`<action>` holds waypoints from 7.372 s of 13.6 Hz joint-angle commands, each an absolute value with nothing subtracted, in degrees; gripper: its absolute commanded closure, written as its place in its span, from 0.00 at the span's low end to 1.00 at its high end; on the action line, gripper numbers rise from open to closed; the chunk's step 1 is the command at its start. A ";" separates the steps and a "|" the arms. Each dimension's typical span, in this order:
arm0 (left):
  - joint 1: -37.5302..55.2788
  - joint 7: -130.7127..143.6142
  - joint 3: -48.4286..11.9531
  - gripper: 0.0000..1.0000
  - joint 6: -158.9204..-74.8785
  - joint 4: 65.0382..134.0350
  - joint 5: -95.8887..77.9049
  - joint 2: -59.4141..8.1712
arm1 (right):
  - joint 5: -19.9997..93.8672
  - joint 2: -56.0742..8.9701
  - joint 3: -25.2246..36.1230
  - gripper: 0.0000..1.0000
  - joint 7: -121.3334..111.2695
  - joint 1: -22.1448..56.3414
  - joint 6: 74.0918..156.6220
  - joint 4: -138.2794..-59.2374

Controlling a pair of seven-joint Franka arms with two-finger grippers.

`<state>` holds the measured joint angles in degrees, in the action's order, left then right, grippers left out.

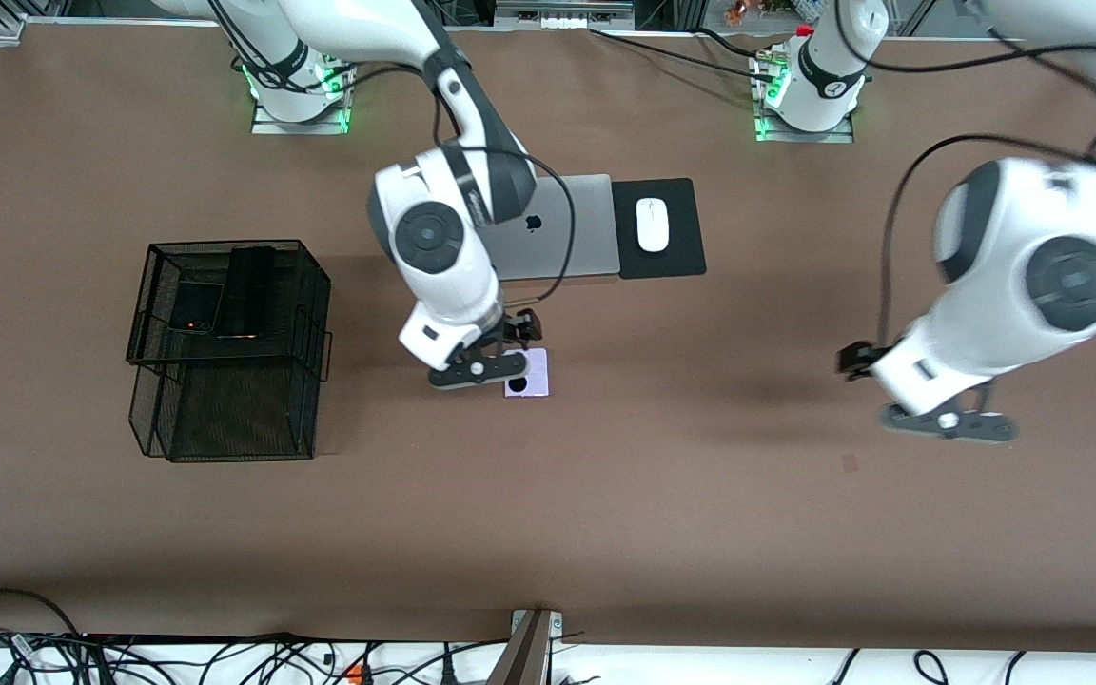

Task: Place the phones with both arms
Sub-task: 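Grasp the white phone with the right gripper while the left gripper withdraws, then lift and carry the white phone with the right gripper to the basket, then lower the white phone into the mesh basket and open the right gripper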

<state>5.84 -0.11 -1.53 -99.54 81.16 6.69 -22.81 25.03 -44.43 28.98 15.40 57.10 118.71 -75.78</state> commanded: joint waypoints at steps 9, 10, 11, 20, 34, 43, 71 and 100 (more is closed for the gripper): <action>3.25 -4.13 -2.81 0.00 -95.97 95.51 1.76 0.59 | 25.93 -54.66 24.53 0.00 14.59 56.87 133.15 -74.62; 2.56 -4.13 -2.90 0.00 -95.98 96.67 1.67 2.53 | 25.84 -54.67 23.48 0.00 14.50 56.60 133.15 -74.53; 2.46 -4.04 -2.90 0.00 -95.80 96.24 1.67 3.07 | 25.84 -54.67 23.47 0.00 14.15 56.51 133.15 -74.62; 2.46 -4.13 -3.08 0.00 -94.66 95.01 -0.96 3.87 | 25.93 -56.25 23.29 0.00 14.49 56.51 133.15 -74.71; 2.55 -4.04 -3.08 0.00 -94.83 94.92 -0.97 2.37 | 25.84 -58.01 23.29 0.62 15.65 56.60 133.15 -74.62; 2.55 -3.25 -3.08 0.00 -94.66 94.75 -0.88 2.29 | 25.66 -49.94 30.48 1.00 15.47 56.60 120.97 -74.18; 2.46 -3.25 -2.90 0.00 -93.87 94.48 -0.53 2.20 | 26.02 -49.75 44.47 0.88 -16.52 35.16 108.54 -77.70; 2.55 -3.16 -2.90 0.00 -93.43 94.31 0.09 1.85 | 23.47 -30.24 48.33 0.01 -2.72 45.86 78.56 -71.00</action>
<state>2.90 -2.95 -2.50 -94.25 94.72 0.11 1.82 24.60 -32.53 47.23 -3.55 42.84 77.03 -67.40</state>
